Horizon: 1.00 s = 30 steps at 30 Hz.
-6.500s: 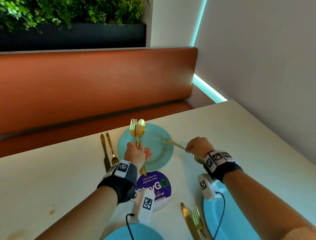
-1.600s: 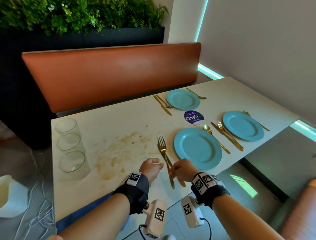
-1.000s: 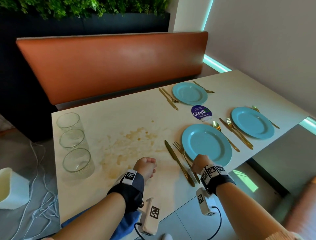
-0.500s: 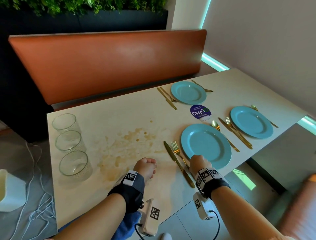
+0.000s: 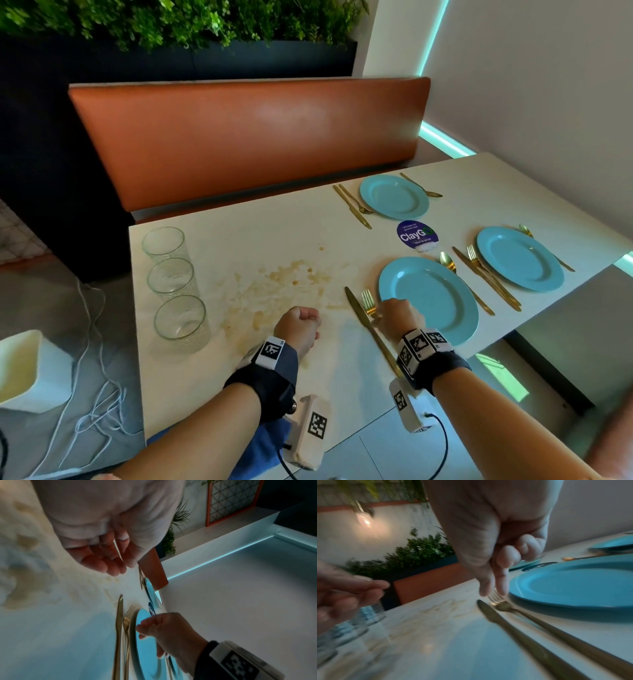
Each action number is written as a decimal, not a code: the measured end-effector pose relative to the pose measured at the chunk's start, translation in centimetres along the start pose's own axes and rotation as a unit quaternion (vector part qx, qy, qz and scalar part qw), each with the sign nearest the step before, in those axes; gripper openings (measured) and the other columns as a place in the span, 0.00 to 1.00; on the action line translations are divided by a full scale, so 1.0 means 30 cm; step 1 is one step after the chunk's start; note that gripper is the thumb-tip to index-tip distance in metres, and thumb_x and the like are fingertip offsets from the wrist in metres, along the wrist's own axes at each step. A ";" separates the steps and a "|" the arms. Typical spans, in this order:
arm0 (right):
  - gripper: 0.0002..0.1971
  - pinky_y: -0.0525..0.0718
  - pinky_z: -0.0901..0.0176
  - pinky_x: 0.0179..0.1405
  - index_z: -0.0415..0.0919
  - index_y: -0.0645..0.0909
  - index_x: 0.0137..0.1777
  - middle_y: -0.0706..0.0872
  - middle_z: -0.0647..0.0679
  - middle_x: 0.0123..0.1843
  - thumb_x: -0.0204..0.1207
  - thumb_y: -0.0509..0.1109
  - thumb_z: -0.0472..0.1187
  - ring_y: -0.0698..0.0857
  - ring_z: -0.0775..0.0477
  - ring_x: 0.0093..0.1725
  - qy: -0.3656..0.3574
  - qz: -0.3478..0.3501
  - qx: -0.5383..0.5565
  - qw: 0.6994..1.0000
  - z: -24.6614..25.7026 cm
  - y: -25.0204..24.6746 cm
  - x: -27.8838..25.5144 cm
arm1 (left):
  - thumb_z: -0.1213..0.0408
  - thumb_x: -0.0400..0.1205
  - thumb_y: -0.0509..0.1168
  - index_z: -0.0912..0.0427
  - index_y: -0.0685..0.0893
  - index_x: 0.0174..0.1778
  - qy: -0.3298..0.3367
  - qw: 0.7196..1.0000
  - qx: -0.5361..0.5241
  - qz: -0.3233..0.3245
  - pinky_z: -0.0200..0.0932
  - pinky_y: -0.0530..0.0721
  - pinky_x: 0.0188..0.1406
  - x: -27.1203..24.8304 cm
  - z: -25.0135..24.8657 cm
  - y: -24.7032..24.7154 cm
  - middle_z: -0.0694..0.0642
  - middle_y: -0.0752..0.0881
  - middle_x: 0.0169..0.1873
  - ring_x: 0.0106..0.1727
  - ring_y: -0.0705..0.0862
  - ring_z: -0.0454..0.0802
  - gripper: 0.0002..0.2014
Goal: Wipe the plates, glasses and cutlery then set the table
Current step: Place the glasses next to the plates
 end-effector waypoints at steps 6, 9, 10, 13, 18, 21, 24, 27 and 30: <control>0.38 0.74 0.61 0.67 0.41 0.64 0.78 0.82 0.44 0.68 0.72 0.74 0.52 0.79 0.49 0.69 -0.176 0.061 0.098 0.978 0.366 0.005 -0.055 | 0.64 0.82 0.64 0.59 0.79 0.59 0.111 0.984 0.017 -0.136 0.46 0.81 0.54 -0.023 -0.095 -0.226 0.56 0.85 0.50 0.50 0.86 0.56 0.11; 0.48 0.73 0.56 0.72 0.43 0.58 0.80 0.75 0.41 0.74 0.63 0.80 0.52 0.73 0.44 0.74 -0.213 0.095 0.165 0.958 0.571 0.088 -0.089 | 0.65 0.81 0.64 0.61 0.78 0.62 0.122 0.967 0.020 -0.221 0.41 0.75 0.52 -0.021 -0.104 -0.379 0.55 0.84 0.51 0.53 0.84 0.56 0.14; 0.51 0.72 0.52 0.73 0.44 0.58 0.80 0.73 0.41 0.75 0.60 0.82 0.53 0.72 0.43 0.74 -0.224 0.097 0.175 0.954 0.635 0.117 -0.098 | 0.67 0.81 0.64 0.62 0.78 0.63 0.118 0.961 0.013 -0.249 0.41 0.74 0.52 -0.017 -0.099 -0.430 0.56 0.85 0.52 0.54 0.84 0.57 0.14; 0.55 0.71 0.47 0.75 0.45 0.57 0.80 0.70 0.42 0.76 0.56 0.84 0.53 0.68 0.42 0.76 -0.247 0.114 0.200 0.941 0.778 0.180 -0.124 | 0.71 0.81 0.63 0.64 0.78 0.63 0.087 0.946 -0.006 -0.312 0.42 0.74 0.54 0.019 -0.045 -0.575 0.60 0.85 0.56 0.60 0.83 0.59 0.15; 0.53 0.69 0.54 0.71 0.44 0.59 0.78 0.75 0.46 0.71 0.55 0.85 0.50 0.67 0.44 0.72 -0.254 0.101 0.256 0.927 0.871 0.252 -0.137 | 0.78 0.77 0.59 0.77 0.78 0.58 0.031 0.937 -0.001 -0.347 0.54 0.78 0.57 0.090 0.074 -0.750 0.72 0.83 0.59 0.62 0.80 0.69 0.14; 0.50 0.69 0.58 0.67 0.45 0.61 0.76 0.78 0.48 0.68 0.56 0.85 0.48 0.68 0.45 0.70 -0.248 0.082 0.286 0.922 0.887 0.272 -0.126 | 0.75 0.79 0.60 0.66 0.77 0.65 0.000 0.936 -0.007 -0.352 0.48 0.75 0.61 0.124 0.131 -0.801 0.63 0.82 0.60 0.63 0.79 0.62 0.17; 0.45 0.69 0.65 0.63 0.43 0.65 0.74 0.77 0.48 0.67 0.58 0.83 0.46 0.70 0.47 0.69 -0.247 0.067 0.287 0.923 0.893 0.276 -0.119 | 0.74 0.79 0.61 0.62 0.75 0.67 -0.026 0.942 -0.004 -0.335 0.49 0.75 0.63 0.164 0.175 -0.827 0.62 0.82 0.61 0.64 0.79 0.61 0.19; 0.42 0.67 0.69 0.59 0.43 0.67 0.73 0.77 0.48 0.66 0.59 0.82 0.45 0.71 0.48 0.68 -0.246 0.056 0.290 0.923 0.876 0.268 -0.110 | 0.73 0.77 0.65 0.63 0.73 0.67 -0.037 0.956 0.009 -0.290 0.50 0.77 0.62 0.208 0.191 -0.833 0.63 0.82 0.60 0.63 0.80 0.62 0.22; 0.42 0.73 0.62 0.63 0.42 0.70 0.71 0.78 0.47 0.64 0.55 0.83 0.44 0.75 0.46 0.67 -0.232 0.028 0.307 0.923 0.826 0.245 -0.086 | 0.68 0.70 0.75 0.62 0.72 0.69 -0.022 0.971 0.036 -0.235 0.51 0.79 0.65 0.248 0.181 -0.809 0.61 0.80 0.65 0.65 0.80 0.60 0.31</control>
Point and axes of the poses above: each hand's wrist, its own x-axis towards the middle knuckle, its own y-axis out of the palm, z = x × y, the point moved 2 cm from there along x, towards the middle knuckle
